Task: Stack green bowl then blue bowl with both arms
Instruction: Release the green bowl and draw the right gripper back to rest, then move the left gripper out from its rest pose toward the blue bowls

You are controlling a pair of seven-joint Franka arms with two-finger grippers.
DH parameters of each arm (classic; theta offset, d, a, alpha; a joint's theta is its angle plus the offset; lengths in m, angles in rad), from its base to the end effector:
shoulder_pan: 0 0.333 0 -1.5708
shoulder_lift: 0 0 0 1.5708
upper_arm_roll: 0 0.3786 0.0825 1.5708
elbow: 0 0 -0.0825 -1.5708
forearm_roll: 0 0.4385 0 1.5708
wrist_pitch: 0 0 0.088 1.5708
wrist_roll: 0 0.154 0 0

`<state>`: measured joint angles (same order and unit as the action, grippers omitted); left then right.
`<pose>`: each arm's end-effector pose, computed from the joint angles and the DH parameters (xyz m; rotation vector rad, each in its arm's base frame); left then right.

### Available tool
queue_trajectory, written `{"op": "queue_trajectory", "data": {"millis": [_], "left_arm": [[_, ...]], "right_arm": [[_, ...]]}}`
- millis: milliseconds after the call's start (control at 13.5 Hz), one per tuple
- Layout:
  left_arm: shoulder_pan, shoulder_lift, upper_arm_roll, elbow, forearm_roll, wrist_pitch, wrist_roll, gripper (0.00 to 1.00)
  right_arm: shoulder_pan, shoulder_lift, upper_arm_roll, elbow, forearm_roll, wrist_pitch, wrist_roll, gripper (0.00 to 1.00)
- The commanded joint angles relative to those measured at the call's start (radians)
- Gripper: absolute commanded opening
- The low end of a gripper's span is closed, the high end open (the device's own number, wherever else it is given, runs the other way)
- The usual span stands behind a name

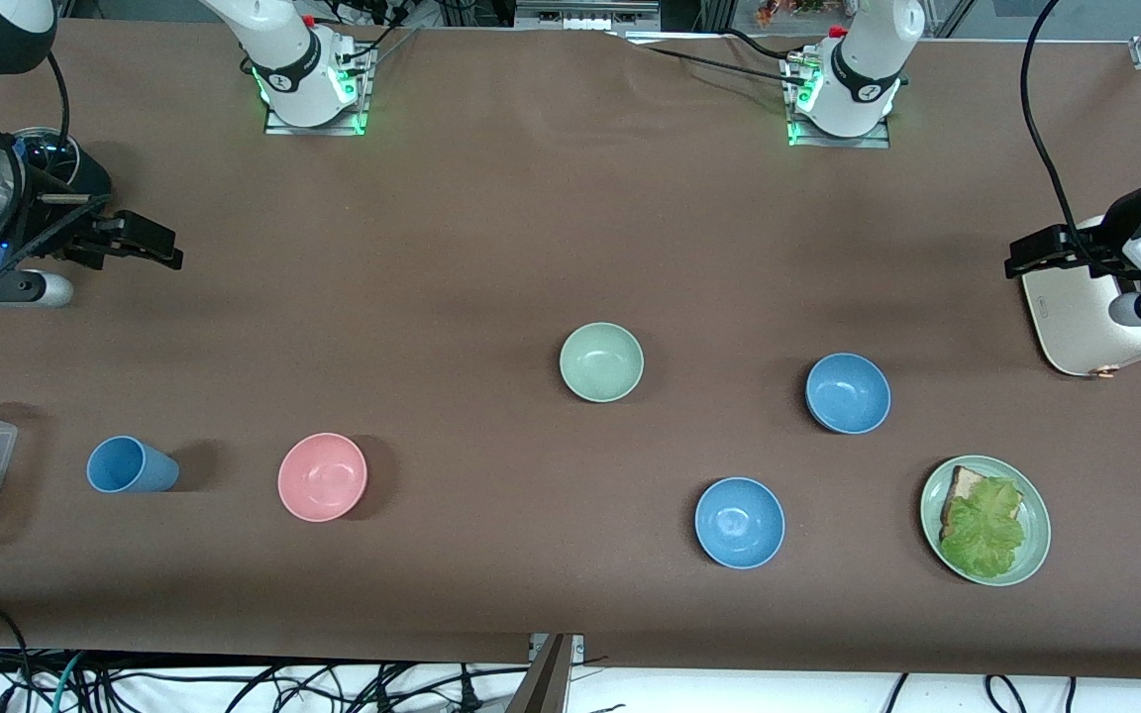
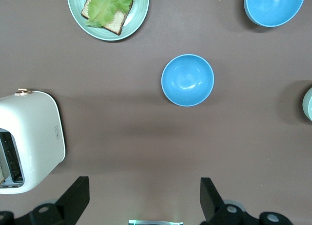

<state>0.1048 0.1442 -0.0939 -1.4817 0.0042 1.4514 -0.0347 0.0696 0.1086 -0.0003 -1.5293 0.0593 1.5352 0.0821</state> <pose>0.6381 0.0117 0.5875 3.1217 0.0711 -0.2723 0.6357 0.0535 0.5914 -3.0858 0.0212 0.1651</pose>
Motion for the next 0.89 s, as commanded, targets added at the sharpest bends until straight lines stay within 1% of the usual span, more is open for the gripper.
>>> {"op": "queue_trajectory", "data": {"millis": [0,222,370,517,591,813], "left_arm": [[0.0,0.014,-0.004,0.031,0.022,-0.017,-0.005,1.0],[0.004,0.021,-0.003,0.031,0.022,-0.019,-0.004,1.0],[0.003,0.023,-0.003,0.031,0.02,-0.02,-0.005,1.0],[0.004,0.021,-0.003,0.032,0.022,-0.019,-0.005,1.0],[0.006,0.021,-0.001,0.034,0.031,-0.019,-0.004,1.0],[0.006,0.021,0.003,0.052,0.042,-0.019,-0.007,1.0]], "right_arm": [[-0.014,-0.035,0.026,-0.025,-0.026,-0.004,-0.01,1.0],[-0.011,-0.033,0.023,-0.014,-0.035,-0.004,-0.011,1.0],[-0.014,-0.023,0.02,0.014,-0.035,-0.004,-0.013,1.0],[-0.011,-0.02,0.026,0.021,-0.088,-0.001,-0.013,1.0],[-0.01,-0.02,0.026,0.024,-0.096,0.0,-0.012,1.0],[-0.008,-0.018,0.031,0.031,-0.088,0.003,0.002,1.0]]}}
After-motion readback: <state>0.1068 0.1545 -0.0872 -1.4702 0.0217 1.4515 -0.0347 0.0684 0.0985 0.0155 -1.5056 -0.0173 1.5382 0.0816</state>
